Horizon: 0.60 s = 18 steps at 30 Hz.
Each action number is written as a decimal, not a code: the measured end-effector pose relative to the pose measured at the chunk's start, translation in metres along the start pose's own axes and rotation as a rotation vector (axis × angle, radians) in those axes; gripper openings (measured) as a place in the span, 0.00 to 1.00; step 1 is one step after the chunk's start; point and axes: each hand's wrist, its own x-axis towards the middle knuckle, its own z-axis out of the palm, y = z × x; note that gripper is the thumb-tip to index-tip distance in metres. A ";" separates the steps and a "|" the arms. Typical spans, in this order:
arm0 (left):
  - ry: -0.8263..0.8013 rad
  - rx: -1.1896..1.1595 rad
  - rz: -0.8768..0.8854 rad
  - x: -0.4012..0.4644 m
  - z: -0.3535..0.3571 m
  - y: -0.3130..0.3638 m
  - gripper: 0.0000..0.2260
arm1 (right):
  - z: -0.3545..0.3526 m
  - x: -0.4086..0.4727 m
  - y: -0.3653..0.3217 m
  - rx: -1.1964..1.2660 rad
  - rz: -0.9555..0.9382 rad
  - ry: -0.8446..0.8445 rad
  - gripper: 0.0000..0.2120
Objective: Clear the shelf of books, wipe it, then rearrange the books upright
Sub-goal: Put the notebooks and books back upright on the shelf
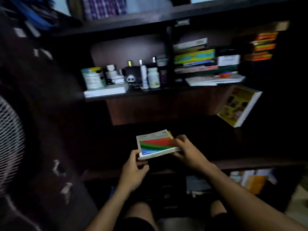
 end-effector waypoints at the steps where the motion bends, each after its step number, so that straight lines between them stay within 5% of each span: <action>1: 0.012 0.142 0.038 0.002 -0.010 -0.009 0.20 | 0.010 0.011 0.003 0.020 0.016 0.021 0.23; 6: 0.131 0.753 0.305 0.023 -0.037 -0.027 0.15 | 0.032 0.034 0.027 0.264 0.165 0.147 0.22; 14: -0.194 0.802 0.478 0.044 -0.048 -0.017 0.14 | 0.038 0.039 0.030 0.364 0.172 0.182 0.22; 18: -0.002 0.736 0.507 0.052 -0.065 0.012 0.08 | 0.038 0.036 0.030 0.390 0.182 0.172 0.26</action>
